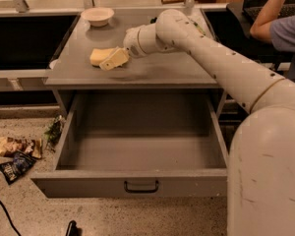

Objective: Place sponge into top drawer

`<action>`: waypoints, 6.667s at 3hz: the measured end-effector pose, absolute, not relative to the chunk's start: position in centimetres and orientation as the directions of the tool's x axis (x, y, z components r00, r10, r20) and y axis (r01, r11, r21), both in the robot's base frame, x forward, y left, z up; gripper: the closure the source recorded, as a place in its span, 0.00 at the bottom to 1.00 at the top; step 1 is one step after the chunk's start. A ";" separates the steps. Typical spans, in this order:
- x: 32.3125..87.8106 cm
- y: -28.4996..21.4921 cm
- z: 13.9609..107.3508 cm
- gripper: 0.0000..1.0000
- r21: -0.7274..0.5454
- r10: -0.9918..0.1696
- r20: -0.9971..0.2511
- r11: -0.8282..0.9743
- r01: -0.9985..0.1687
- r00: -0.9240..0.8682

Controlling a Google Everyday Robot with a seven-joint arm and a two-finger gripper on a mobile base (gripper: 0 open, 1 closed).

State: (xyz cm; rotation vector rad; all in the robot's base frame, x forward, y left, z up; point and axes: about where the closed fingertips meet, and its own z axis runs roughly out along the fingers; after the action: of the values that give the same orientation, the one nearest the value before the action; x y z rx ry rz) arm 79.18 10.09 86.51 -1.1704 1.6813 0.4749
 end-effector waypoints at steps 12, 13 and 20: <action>64.0 8.4 92.5 1.00 -0.315 -0.540 -0.830 0.241 -0.918 0.143; 61.1 7.9 89.6 1.00 -0.271 -0.556 -0.826 0.241 -0.932 0.096; 57.8 3.9 71.9 1.00 -0.095 -0.619 -0.741 0.478 -0.873 -0.258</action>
Offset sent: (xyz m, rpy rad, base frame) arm 0.0242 0.0173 -0.0254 0.0385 0.0576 0.0314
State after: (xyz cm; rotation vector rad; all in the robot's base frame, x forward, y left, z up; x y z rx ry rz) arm 57.81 3.94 71.94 -1.2341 1.9854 0.4362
